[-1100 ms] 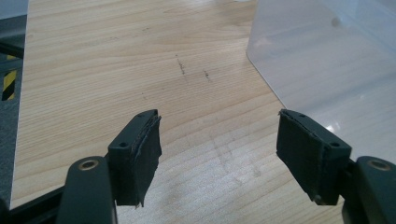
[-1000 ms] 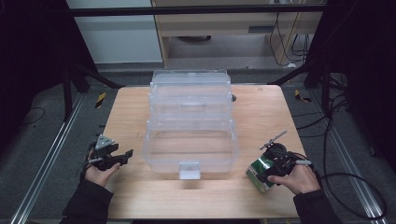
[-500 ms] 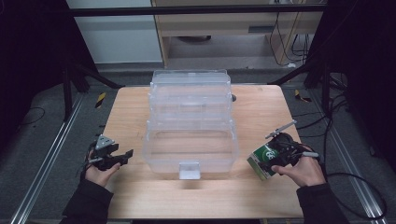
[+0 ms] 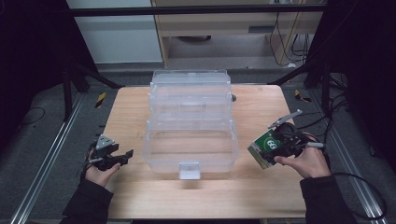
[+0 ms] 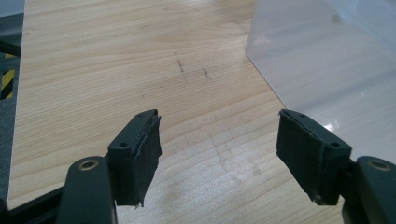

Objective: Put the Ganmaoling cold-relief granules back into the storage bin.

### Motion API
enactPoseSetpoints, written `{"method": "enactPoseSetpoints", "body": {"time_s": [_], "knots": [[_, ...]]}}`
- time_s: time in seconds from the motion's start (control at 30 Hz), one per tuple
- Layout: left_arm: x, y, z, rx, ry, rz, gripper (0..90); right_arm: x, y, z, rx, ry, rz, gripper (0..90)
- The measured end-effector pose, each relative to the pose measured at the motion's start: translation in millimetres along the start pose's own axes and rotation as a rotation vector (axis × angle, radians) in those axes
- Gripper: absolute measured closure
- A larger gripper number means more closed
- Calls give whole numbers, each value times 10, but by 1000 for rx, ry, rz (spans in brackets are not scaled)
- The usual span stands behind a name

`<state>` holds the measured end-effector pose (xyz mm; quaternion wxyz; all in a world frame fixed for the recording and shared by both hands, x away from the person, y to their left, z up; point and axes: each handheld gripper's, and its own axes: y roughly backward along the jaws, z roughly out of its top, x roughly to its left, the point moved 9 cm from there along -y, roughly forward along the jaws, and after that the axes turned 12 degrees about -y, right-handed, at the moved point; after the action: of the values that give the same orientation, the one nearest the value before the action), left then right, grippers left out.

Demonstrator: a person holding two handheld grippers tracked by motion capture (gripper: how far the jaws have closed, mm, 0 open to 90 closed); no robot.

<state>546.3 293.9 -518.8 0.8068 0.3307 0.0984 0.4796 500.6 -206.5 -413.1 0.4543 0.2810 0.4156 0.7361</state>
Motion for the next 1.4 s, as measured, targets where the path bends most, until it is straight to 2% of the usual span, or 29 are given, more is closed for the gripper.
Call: {"method": "enactPoseSetpoints", "body": {"time_s": [0.2, 0.6, 1.0, 1.13, 1.3, 1.4], "knots": [[3, -3, -4, 3, -4, 0, 296, 18, 54, 123, -22, 47, 2, 177], [-1, -6, -7, 7, -8, -2, 296, 62, 123, 327, -46, 102, 23, 178], [0, -13, -6, 4, -6, -4, 296, 204, 156, 542, -20, 195, 103, 181], [-1, -11, -8, 7, -9, -4, 297, 265, 146, 593, 15, 230, 129, 180], [-9, -11, -4, 7, -10, -5, 298, 337, 128, 673, 11, 285, 169, 179], [-7, -13, -5, 7, -10, -5, 298, 368, 116, 705, 16, 302, 187, 179]]}}
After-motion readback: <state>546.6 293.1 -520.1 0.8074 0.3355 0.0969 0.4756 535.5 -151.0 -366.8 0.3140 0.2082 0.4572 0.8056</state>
